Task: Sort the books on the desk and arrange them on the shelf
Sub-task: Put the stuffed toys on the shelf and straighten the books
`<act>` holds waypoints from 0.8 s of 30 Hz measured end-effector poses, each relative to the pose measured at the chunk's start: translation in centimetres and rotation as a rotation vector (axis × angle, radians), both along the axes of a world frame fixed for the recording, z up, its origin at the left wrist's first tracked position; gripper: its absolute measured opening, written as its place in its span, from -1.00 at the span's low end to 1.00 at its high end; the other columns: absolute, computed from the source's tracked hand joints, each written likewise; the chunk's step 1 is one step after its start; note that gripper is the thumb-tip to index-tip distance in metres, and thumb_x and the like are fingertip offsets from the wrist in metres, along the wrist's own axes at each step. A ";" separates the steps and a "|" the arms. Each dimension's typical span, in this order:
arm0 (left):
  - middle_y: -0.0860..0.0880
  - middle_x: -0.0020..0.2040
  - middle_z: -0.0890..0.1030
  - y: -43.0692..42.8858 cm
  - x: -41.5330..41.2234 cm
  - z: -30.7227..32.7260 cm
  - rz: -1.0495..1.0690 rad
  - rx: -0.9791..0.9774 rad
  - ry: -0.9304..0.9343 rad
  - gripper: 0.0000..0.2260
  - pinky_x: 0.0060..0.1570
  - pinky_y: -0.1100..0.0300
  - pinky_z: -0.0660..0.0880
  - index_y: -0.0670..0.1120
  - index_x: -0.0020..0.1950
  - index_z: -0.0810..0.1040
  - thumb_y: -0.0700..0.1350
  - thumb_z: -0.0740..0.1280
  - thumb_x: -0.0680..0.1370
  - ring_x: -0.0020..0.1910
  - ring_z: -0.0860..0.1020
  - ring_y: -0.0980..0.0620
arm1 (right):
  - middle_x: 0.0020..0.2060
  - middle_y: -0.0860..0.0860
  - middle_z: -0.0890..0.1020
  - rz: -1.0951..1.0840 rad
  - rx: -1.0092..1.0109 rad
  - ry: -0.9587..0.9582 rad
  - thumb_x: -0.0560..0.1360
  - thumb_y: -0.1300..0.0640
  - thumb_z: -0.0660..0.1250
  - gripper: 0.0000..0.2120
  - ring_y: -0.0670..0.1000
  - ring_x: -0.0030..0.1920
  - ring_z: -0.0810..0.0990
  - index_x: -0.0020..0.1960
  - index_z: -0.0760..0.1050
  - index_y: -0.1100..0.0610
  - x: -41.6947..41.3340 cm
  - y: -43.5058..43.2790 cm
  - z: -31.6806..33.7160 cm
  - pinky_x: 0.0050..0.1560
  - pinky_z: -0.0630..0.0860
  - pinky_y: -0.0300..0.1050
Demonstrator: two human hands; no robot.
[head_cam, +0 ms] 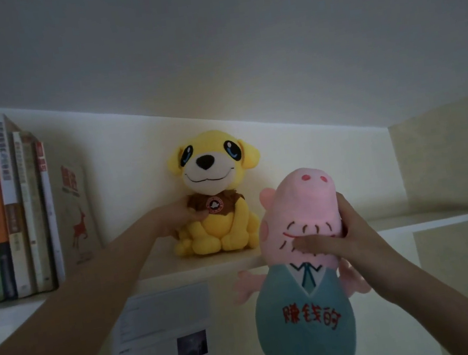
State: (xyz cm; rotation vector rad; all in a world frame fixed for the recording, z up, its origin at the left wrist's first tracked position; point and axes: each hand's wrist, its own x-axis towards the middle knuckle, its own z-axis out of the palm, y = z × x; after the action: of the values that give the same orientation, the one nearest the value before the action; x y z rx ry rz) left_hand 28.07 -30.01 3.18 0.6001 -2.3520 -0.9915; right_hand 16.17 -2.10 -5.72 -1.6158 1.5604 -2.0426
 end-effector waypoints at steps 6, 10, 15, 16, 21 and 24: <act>-0.14 0.47 0.28 0.3 -0.7 -0.3 0.115 -0.114 -0.050 -0.33 0.27 -0.16 0.38 -0.09 0.52 0.13 0.16 0.29 0.53 0.40 0.32 -0.20 | 0.18 0.08 0.56 0.004 0.018 -0.006 0.02 0.08 0.62 -0.09 0.13 0.04 0.66 0.31 0.36 -0.11 0.1 0.3 -0.2 -0.25 0.65 0.01; -0.14 0.46 0.30 0.4 -0.4 -0.7 0.115 -0.105 -0.041 -0.32 0.26 -0.08 0.41 -0.12 0.51 0.15 0.19 0.27 0.52 0.39 0.33 -0.16 | 0.16 0.07 0.57 0.019 0.021 -0.015 0.05 0.12 0.60 -0.13 0.09 -0.02 0.68 0.30 0.37 -0.10 0.2 0.4 -0.3 -0.28 0.65 0.01; -0.09 0.48 0.27 2.0 1.1 -0.7 0.114 -0.209 0.105 -0.19 0.24 0.05 0.39 -0.11 0.53 0.15 0.24 0.36 0.43 0.40 0.32 -0.09 | 0.17 0.07 0.55 0.040 0.045 -0.011 0.11 0.15 0.56 -0.16 0.14 0.02 0.65 0.33 0.34 -0.09 1.1 0.1 -0.1 -0.31 0.64 -0.02; -0.10 0.49 0.26 2.6 1.5 -0.7 0.096 -0.232 0.129 -0.20 0.30 0.07 0.35 -0.11 0.53 0.16 0.23 0.37 0.43 0.41 0.30 -0.08 | 0.18 0.08 0.55 0.041 0.054 -0.002 0.11 0.15 0.56 -0.16 0.14 0.03 0.65 0.33 0.34 -0.09 1.4 -0.1 -0.1 -0.31 0.64 -0.04; -0.18 0.49 0.23 6.2 3.7 -0.9 0.123 -0.428 0.126 -0.45 0.32 0.12 0.24 -0.12 0.52 0.15 0.03 0.23 0.61 0.44 0.22 -0.12 | 0.19 0.10 0.54 0.061 0.084 0.032 0.03 0.07 0.60 -0.09 0.14 0.04 0.65 0.33 0.35 -0.11 3.4 -0.6 -0.1 -0.30 0.64 -0.04; -0.09 0.45 0.33 8.0 6.2 -1.6 0.113 -0.394 0.237 -0.51 0.17 0.28 0.27 -0.11 0.48 0.26 0.02 0.24 0.60 0.38 0.34 0.00 | 0.16 0.10 0.56 0.094 0.122 0.053 0.08 0.09 0.60 -0.15 0.10 -0.04 0.69 0.31 0.35 -0.12 4.9 -1.0 -0.8 -0.29 0.65 -0.02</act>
State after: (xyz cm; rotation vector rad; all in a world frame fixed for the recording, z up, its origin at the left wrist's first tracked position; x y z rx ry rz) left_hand 34.31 -22.03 1.59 0.4278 -2.1893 -0.4961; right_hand 21.06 -3.09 -6.57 -1.6767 1.5609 -1.8353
